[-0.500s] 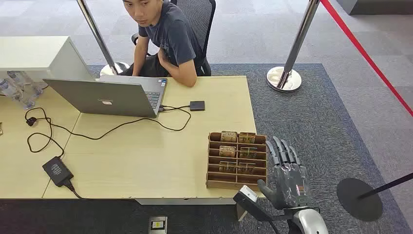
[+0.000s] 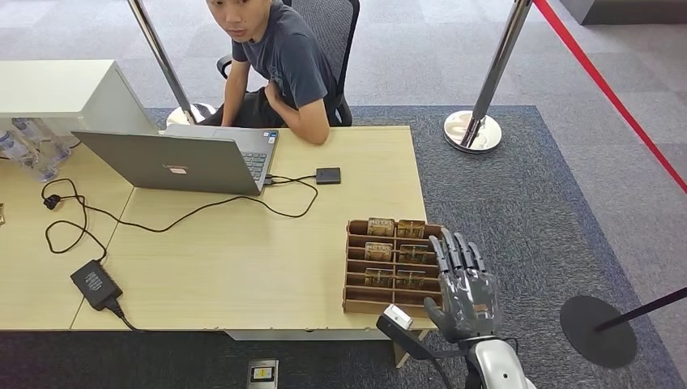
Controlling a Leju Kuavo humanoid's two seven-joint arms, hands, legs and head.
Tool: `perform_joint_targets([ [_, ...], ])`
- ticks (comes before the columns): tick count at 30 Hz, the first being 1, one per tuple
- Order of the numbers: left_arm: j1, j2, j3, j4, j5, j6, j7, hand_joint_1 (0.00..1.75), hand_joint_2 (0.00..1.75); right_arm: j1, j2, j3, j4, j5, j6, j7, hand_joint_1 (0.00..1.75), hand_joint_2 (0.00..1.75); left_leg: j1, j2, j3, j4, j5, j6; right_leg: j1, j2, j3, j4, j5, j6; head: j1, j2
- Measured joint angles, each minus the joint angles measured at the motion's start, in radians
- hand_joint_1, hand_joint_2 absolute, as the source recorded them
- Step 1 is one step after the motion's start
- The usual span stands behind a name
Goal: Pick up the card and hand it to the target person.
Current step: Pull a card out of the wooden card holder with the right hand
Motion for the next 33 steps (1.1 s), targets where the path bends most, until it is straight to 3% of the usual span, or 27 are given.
perform_joint_targets([
  [5,0.0,0.0,0.0,0.0,-0.007,-0.006,-0.003,0.0,0.0,-0.016,0.0,0.005,0.037,0.003,0.004,0.017,0.04,1.75,0.0,0.0,0.0,0.0,0.0,0.0,0.0,0.0,0.0,0.0,0.0,0.0,0.0,0.0],
  [9,0.0,0.0,0.0,0.0,-0.013,-0.014,-0.004,0.0,0.0,-0.021,0.0,0.005,0.056,0.002,0.007,0.03,1.03,1.75,0.0,0.0,0.0,0.0,0.0,0.0,0.0,0.0,0.0,0.0,0.0,0.0,0.0,0.0],
  [14,0.001,0.0,0.0,0.0,-0.018,-0.016,-0.006,0.0,0.0,-0.022,0.001,0.005,0.059,-0.001,0.005,0.036,1.37,1.75,0.0,0.0,0.0,0.0,0.0,0.0,0.0,0.0,0.0,0.0,0.0,0.0,0.0,0.0],
  [21,0.001,0.0,0.0,0.0,-0.023,-0.017,-0.008,0.0,0.0,-0.021,0.002,0.005,0.064,-0.011,0.002,0.04,1.51,1.75,0.0,0.0,0.0,0.0,0.0,0.0,0.0,0.0,0.0,0.0,0.0,0.0,0.0,0.0],
  [33,0.0,0.0,0.0,0.0,-0.039,-0.025,-0.008,0.0,0.0,-0.027,0.007,0.019,0.08,-0.049,-0.003,0.023,1.44,1.75,0.0,0.0,0.0,0.0,0.0,0.0,0.0,0.0,0.0,0.0,0.0,0.0,0.0,0.0],
])
